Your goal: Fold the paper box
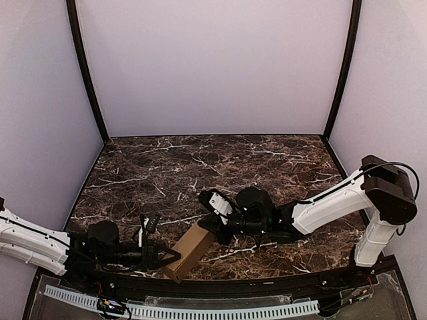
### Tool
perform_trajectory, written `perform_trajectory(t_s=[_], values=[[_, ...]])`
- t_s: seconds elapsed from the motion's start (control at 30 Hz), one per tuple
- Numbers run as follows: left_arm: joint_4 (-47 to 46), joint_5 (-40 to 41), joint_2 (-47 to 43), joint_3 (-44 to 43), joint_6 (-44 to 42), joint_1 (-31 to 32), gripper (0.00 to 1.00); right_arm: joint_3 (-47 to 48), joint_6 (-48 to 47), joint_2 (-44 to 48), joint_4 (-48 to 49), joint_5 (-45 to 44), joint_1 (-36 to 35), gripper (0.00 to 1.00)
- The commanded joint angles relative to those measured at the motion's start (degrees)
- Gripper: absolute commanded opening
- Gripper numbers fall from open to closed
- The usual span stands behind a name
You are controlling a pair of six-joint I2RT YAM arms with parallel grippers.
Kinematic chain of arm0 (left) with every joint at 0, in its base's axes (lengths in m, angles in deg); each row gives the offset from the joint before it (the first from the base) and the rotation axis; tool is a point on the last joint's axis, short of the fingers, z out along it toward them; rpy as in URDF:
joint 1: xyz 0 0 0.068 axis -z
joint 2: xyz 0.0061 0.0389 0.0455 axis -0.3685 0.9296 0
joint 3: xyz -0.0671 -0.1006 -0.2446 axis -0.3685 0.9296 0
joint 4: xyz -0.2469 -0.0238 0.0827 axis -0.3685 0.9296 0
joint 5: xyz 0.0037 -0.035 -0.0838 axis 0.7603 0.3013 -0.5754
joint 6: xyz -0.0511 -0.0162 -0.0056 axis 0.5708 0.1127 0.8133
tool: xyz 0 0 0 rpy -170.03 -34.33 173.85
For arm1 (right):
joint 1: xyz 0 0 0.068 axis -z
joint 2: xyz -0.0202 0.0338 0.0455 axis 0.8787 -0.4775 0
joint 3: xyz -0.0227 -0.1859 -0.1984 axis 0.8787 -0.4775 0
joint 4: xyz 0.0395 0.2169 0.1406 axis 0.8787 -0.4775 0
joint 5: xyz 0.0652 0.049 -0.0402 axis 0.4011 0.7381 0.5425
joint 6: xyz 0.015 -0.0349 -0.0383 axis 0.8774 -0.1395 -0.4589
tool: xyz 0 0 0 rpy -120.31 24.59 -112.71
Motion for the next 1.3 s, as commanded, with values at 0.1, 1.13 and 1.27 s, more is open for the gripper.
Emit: perform_trajectory(t_s=[0.1,1.13,1.27], values=[[-13.28,-4.22,9.51,3.90,2.26,0.80,0.01,-1.26,0.70,-4.15,-11.09,-0.12,-0.48,0.00],[6.17,-11.52,16.28,-4.12,3.10,1.92,0.01,-0.56,0.18,-4.09,-12.71,-0.74,-0.83,0.00],[6.08,-12.28,18.62,-5.13,2.92,1.88,0.01,-0.36,0.18,-3.91,-12.98,-0.87,-0.94,0.00]])
